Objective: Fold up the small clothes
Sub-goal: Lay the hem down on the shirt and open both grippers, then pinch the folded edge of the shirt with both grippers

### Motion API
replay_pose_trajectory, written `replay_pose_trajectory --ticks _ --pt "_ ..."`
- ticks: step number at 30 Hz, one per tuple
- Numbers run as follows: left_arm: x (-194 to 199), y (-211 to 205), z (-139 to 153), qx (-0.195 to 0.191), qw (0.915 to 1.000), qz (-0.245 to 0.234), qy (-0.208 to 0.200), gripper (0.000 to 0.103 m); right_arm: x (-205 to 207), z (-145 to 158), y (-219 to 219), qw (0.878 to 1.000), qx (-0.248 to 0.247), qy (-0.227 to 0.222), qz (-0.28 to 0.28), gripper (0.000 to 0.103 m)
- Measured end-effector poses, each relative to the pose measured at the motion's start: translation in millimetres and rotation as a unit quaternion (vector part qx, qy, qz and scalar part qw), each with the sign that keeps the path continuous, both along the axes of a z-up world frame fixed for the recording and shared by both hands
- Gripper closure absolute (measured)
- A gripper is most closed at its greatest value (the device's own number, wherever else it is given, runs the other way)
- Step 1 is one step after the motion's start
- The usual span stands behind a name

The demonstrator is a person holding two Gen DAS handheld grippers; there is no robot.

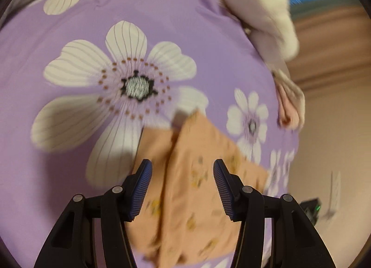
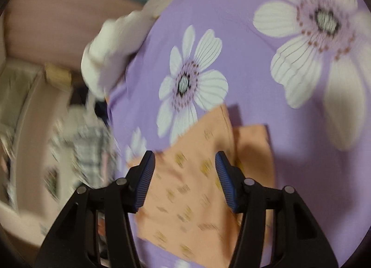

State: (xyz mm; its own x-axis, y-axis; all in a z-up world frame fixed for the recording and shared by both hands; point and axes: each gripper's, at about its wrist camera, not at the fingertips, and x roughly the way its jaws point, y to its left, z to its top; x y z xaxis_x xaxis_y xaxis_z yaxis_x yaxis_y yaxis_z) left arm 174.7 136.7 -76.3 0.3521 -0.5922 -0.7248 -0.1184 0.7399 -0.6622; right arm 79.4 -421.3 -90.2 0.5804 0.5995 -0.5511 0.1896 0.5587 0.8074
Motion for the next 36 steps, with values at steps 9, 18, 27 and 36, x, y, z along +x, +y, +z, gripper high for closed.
replay_pose_trajectory --ticks 9,18,27,36 --pt "-77.9 -28.2 0.4 0.048 0.9936 -0.076 -0.069 0.050 -85.2 -11.3 25.1 0.989 -0.142 -0.018 0.034 0.068" --pt "-104.1 -42.1 -8.2 0.040 0.9889 -0.105 -0.098 0.054 -99.9 -24.6 52.1 0.984 -0.171 -0.030 0.029 0.073" --pt "-109.0 -48.0 -20.6 0.038 0.9886 -0.117 -0.088 0.054 -115.2 -16.6 68.5 0.980 -0.185 -0.057 0.045 0.070" --pt "-108.4 -43.8 -24.3 0.050 0.9917 -0.093 -0.073 0.097 -96.7 -28.0 99.0 0.959 -0.269 -0.043 0.083 0.092"
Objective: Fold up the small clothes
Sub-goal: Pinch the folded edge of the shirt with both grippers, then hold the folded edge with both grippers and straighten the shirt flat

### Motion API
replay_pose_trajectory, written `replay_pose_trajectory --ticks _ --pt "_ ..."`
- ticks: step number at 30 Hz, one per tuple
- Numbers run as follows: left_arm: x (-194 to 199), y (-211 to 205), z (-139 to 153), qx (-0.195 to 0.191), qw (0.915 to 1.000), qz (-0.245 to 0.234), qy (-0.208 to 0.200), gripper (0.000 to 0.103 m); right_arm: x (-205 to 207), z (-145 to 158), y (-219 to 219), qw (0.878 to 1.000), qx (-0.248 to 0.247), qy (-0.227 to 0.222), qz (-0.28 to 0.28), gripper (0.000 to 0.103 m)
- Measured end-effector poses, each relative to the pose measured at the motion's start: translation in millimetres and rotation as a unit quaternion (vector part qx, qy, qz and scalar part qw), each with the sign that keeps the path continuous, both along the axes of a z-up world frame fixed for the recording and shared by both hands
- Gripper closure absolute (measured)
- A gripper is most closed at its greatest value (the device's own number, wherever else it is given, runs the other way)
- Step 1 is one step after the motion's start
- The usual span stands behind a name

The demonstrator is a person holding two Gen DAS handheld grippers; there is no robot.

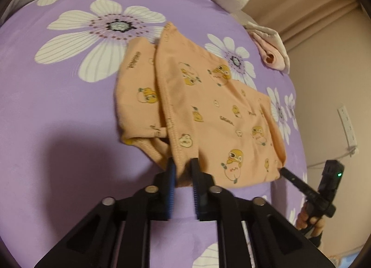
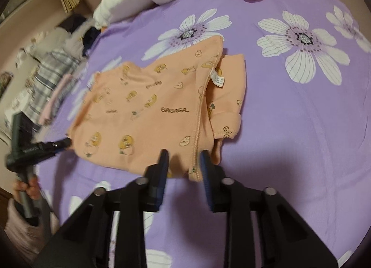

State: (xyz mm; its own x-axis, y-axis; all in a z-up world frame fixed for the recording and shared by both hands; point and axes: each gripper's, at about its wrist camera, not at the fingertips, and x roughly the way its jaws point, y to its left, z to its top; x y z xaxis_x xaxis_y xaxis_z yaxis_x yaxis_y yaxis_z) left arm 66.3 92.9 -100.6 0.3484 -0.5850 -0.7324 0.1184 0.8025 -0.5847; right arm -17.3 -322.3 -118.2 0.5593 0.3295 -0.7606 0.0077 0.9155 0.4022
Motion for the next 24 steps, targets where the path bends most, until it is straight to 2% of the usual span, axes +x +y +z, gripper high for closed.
replay_pose_trajectory --ticks 2,5,7,10,12,17,21,24 --pt "-1.0 9.5 0.9 -0.002 0.9999 0.013 -0.003 0.099 4.6 -6.1 -2.7 1.000 -0.004 0.009 -0.006 0.094" --pt "-2.5 20.9 3.2 0.020 0.9991 0.036 -0.012 0.100 4.5 -8.0 -12.9 1.000 0.019 0.006 -0.019 0.097" --pt "-2.9 26.4 5.5 0.020 0.9987 0.044 -0.016 0.100 2.0 -5.1 -21.4 0.999 0.038 0.004 -0.030 0.097" --pt "-5.1 31.4 10.4 0.024 0.9988 0.036 -0.021 0.100 -3.8 4.0 -28.2 0.998 0.043 -0.006 -0.036 0.100" --pt "-6.6 33.3 12.0 0.036 0.9985 0.032 -0.025 0.100 -8.4 7.8 -35.9 0.998 0.028 -0.006 -0.048 0.100" --pt "-8.0 32.5 5.0 0.073 0.9965 0.032 -0.026 0.100 -15.2 -7.3 -48.6 0.997 0.040 0.017 -0.057 0.099" --pt "-8.0 30.1 3.4 0.077 0.9964 0.026 -0.023 0.100 -21.7 -6.0 -47.0 0.995 0.076 -0.007 -0.058 0.094" --pt "-4.9 29.2 6.8 0.081 0.9963 0.019 -0.023 0.100 -18.2 -1.3 -43.6 0.995 0.086 -0.011 -0.057 0.075"
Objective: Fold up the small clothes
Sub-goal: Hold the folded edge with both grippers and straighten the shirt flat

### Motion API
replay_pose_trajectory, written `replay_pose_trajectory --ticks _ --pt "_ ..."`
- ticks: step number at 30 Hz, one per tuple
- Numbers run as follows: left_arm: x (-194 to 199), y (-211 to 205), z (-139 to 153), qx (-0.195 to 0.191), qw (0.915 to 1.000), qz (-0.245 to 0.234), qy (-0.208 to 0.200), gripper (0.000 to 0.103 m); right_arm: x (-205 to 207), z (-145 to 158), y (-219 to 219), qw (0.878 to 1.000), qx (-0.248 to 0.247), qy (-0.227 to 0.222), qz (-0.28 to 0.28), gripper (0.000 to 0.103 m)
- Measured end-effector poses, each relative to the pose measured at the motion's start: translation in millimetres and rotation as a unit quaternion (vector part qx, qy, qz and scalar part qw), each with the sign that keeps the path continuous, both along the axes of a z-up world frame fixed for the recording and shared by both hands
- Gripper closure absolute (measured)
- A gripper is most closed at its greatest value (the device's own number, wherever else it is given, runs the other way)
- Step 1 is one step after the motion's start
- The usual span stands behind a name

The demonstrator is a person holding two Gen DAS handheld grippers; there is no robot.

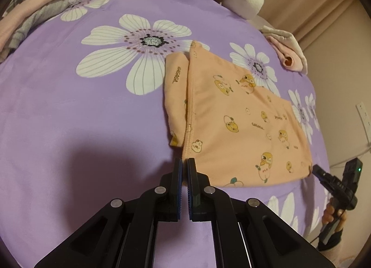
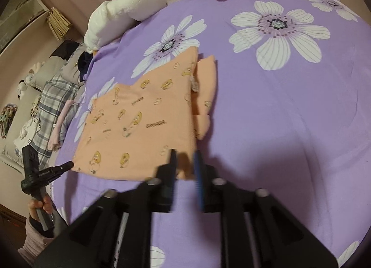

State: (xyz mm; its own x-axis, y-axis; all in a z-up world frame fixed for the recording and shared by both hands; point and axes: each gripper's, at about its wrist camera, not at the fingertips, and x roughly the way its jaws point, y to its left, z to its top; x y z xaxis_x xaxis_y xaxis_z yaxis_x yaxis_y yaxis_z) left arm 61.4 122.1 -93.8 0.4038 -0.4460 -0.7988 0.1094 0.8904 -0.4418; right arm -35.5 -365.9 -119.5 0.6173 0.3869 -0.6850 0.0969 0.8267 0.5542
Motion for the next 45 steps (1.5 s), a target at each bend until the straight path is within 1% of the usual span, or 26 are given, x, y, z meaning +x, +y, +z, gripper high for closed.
replay_pose_trajectory --ticks 1,5,10,12,15,17,18,19,22,25,26,27,29,30,31,32,33,34,36,37,40,42,44,45 --pt "1.1 0.3 0.6 -0.001 1.0000 -0.001 0.001 0.100 1.2 1.5 1.4 1.000 0.002 -0.003 -0.001 0.073" --pt "1.9 2.1 -0.4 -0.006 1.0000 -0.002 0.007 0.100 4.2 3.9 6.5 1.000 0.004 -0.005 0.001 0.073" --pt "2.6 2.8 -2.1 -0.011 0.9998 -0.002 0.016 0.100 5.7 13.3 6.1 0.999 -0.038 -0.008 -0.009 0.073" --pt "1.0 1.7 -1.1 -0.010 0.9998 -0.005 0.016 0.100 6.2 15.2 7.0 0.999 -0.036 -0.009 -0.002 0.074" --pt "0.9 1.4 -0.4 -0.009 0.9998 -0.007 0.015 0.100 10.1 10.1 13.8 0.999 -0.046 0.003 0.013 0.074" --pt "2.0 2.2 -1.3 -0.010 0.9998 -0.007 0.018 0.100 12.7 2.1 18.8 0.997 -0.070 0.021 0.014 0.075" --pt "2.7 1.9 -1.6 -0.008 0.9998 -0.008 0.019 0.100 13.5 -2.4 19.2 0.997 -0.074 0.029 0.015 0.080" --pt "2.7 1.8 -1.9 -0.006 0.9997 -0.009 0.019 0.100 13.4 -7.0 18.8 0.997 -0.070 0.033 0.018 0.094" --pt "0.3 -0.5 -1.6 0.003 0.9997 -0.014 0.021 0.100 9.8 -11.3 14.8 0.998 -0.057 0.030 0.023 0.097" --pt "-1.2 1.0 -3.0 0.005 0.9996 -0.017 0.022 0.100 3.7 -7.9 9.3 0.998 -0.040 0.026 0.026 0.097" --pt "-0.2 2.7 -5.6 0.005 0.9995 -0.014 0.026 0.100 2.8 -8.2 7.6 0.998 -0.044 0.029 0.025 0.097" --pt "1.2 4.0 -8.4 0.003 0.9994 -0.012 0.032 0.100 4.2 -11.6 5.6 0.998 -0.052 0.037 0.023 0.097" --pt "0.8 5.6 -14.1 0.004 0.9987 -0.012 0.049 0.100 7.7 -19.8 4.7 0.997 -0.045 0.057 0.024 0.097" --pt "-0.9 5.8 -15.0 0.012 0.9984 -0.017 0.053 0.100 8.7 -21.7 6.2 0.997 -0.043 0.063 0.030 0.096" --pt "-3.0 6.5 -14.8 0.018 0.9980 -0.022 0.056 0.100 8.3 -20.4 8.1 0.996 -0.047 0.063 0.035 0.093" --pt "-5.6 9.2 -13.4 0.019 0.9977 -0.027 0.060 0.100 7.2 -16.4 9.3 0.996 -0.054 0.059 0.037 0.092" --pt "-8.0 12.5 -9.7 0.020 0.9976 -0.029 0.059 0.100 6.2 -12.4 8.4 0.996 -0.065 0.057 0.034 0.092" --pt "-9.5 15.0 -3.6 0.020 0.9980 -0.030 0.052 0.100 5.1 -7.6 6.2 0.995 -0.077 0.053 0.026 0.090" --pt "-9.1 15.3 10.9 0.010 0.9990 -0.032 0.030 0.100 5.7 4.9 1.7 0.994 -0.101 0.037 0.010 0.088" --pt "-7.5 13.3 16.9 0.003 0.9992 -0.034 0.019 0.100 7.2 11.6 0.5 0.994 -0.105 0.024 0.006 0.087" --pt "7.0 -6.7 31.7 -0.013 0.9985 -0.052 -0.010 0.100 21.9 23.4 8.3 0.997 -0.076 -0.007 0.024 0.087" --pt "19.2 -26.4 29.4 -0.012 0.9977 -0.065 -0.015 0.100 33.6 22.8 21.4 0.996 -0.075 -0.012 0.040 0.087" --pt "30.0 -42.3 18.6 -0.019 0.9974 -0.070 -0.008 0.100 46.3 18.4 37.8 0.995 -0.083 -0.015 0.059 0.087" --pt "33.6 -49.7 11.2 -0.011 0.9974 -0.071 -0.007 0.100 52.5 13.6 44.3 0.994 -0.084 -0.009 0.068 0.088"
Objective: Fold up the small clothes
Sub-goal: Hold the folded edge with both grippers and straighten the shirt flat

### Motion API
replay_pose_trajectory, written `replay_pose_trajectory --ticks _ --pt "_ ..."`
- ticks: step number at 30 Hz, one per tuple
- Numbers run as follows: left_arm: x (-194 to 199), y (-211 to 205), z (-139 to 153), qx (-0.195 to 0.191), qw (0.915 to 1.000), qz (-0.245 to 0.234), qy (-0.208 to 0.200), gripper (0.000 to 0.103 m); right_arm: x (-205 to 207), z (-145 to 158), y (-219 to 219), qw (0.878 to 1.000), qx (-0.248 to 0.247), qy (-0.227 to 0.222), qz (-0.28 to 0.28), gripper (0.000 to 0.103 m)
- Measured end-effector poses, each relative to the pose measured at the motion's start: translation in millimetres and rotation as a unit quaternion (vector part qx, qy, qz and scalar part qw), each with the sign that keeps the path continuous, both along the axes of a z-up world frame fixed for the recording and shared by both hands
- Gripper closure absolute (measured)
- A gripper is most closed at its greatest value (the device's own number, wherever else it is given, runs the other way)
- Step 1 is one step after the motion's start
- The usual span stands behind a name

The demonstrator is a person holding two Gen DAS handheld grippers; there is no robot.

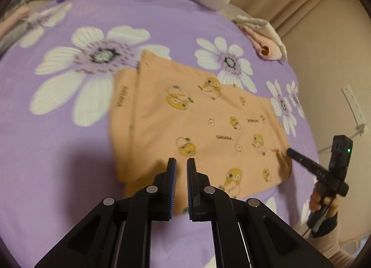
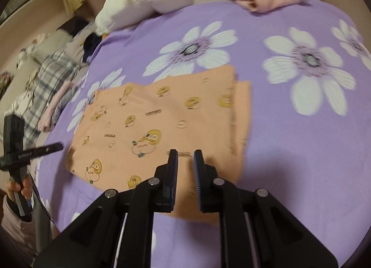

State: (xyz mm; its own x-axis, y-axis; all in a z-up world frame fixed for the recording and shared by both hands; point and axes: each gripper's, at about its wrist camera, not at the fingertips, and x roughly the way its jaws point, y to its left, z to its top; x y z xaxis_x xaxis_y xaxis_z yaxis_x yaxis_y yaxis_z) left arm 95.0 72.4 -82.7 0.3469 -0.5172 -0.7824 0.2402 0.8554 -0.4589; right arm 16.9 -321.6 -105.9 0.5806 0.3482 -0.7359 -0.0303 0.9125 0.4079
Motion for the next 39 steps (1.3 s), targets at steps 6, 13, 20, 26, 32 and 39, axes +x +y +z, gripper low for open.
replay_pose_trajectory --ticks 6,13,20,26,32,39 --pt "-13.3 0.2 -36.1 0.027 0.9987 -0.018 0.039 0.100 -1.0 -34.6 11.9 0.997 -0.023 0.060 0.030 0.091" --pt "-8.7 13.9 -12.6 0.000 0.9991 -0.021 0.036 0.100 1.6 -17.0 -14.2 0.998 0.048 0.039 0.016 0.071" --pt "51.9 -17.2 2.2 -0.045 0.9989 -0.014 0.007 0.100 83.0 -5.1 -42.9 0.996 0.044 -0.002 -0.082 0.059" --pt "95.2 -24.2 -15.5 -0.036 0.9991 0.022 0.012 0.100 140.0 -26.6 -48.5 0.994 -0.004 0.051 -0.100 0.063" --pt "104.5 -12.8 -37.3 -0.009 0.9979 0.051 0.039 0.100 148.3 -32.9 -47.3 0.996 -0.030 0.050 -0.074 0.097" --pt "102.9 -10.2 -34.9 -0.008 0.9977 0.051 0.043 0.100 165.5 -42.7 -47.0 0.993 -0.066 0.052 -0.086 0.093"
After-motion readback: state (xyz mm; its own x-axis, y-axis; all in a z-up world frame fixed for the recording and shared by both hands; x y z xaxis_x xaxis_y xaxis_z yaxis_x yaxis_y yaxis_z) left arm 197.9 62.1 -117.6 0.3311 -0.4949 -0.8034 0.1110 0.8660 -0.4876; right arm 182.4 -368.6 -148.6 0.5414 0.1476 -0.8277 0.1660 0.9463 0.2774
